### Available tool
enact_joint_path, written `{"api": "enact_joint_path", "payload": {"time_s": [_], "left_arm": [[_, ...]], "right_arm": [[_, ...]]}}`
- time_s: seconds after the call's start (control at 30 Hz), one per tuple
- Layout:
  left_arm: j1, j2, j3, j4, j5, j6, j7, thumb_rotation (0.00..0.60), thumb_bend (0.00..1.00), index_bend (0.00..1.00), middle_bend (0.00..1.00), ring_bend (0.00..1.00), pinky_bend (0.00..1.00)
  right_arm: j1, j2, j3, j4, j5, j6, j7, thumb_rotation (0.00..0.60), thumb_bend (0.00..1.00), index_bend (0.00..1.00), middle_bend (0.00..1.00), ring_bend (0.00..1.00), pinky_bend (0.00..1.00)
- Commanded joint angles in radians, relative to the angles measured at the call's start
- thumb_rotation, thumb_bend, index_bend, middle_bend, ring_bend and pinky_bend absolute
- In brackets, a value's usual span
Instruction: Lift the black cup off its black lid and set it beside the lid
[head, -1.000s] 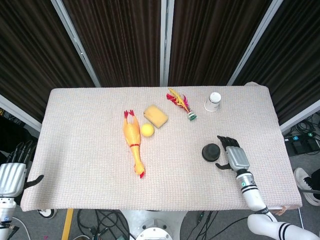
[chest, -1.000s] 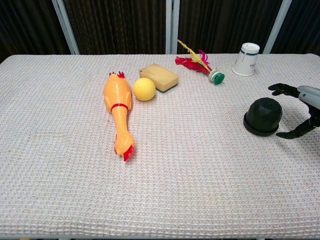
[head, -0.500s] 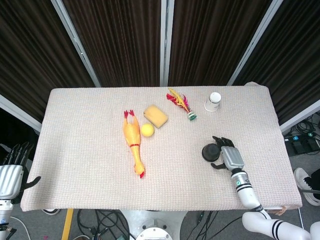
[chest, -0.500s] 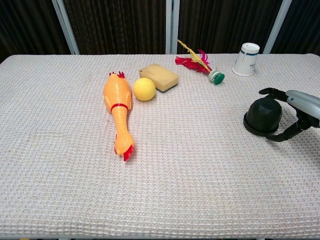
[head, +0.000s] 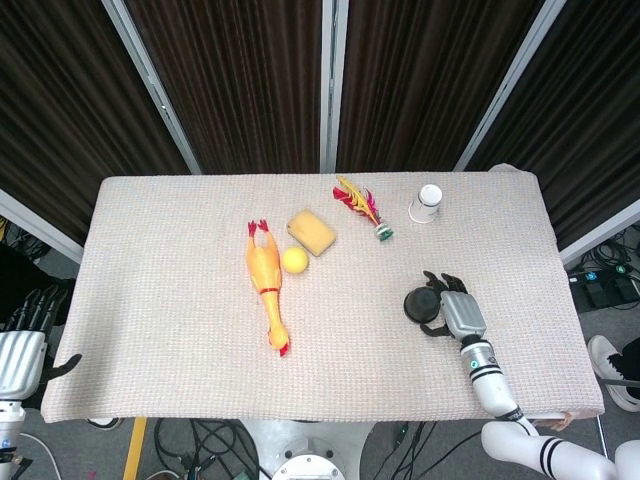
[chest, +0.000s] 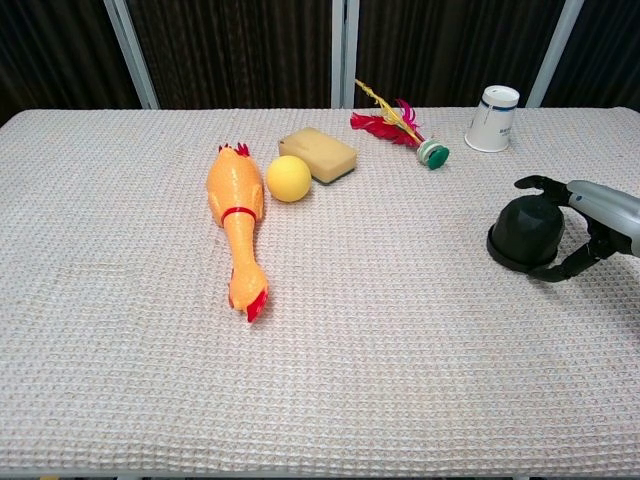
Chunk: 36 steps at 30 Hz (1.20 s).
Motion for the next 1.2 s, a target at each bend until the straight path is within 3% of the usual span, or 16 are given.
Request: {"api": "enact_joint_path", "payload": {"time_s": [0.03, 0.63, 1.2], "left_arm": [[0.0, 0.0, 0.0, 0.0, -0.001, -0.001, -0.001, 0.6, 0.13, 0.04, 0.03, 0.0, 0.19], [-0.001, 0.004, 0.0, -0.001, 0.007, -0.001, -0.006, 0.6, 0.13, 0.04, 0.03, 0.0, 0.19], [-0.003, 0.006, 0.0, -0.007, 0.007, -0.004, -0.008, 0.6, 0.13, 0.04, 0.03, 0.0, 0.19]], "right_arm": [[0.002, -0.003, -0.001, 0.004, 0.002, -0.002, -0.005, 0.6, 0.1, 0.0, 0.21, 0.0, 0.0], [0.011, 0.005, -0.007, 0.003, -0.026, -0.017, 0.042, 0.6, 0.09, 0.0, 0.18, 0.0, 0.0], [0.005, -0.02, 0.001, 0.026, -0.04, 0.04, 0.036, 0.6, 0.14, 0.0, 0.33, 0.0, 0.0]]}}
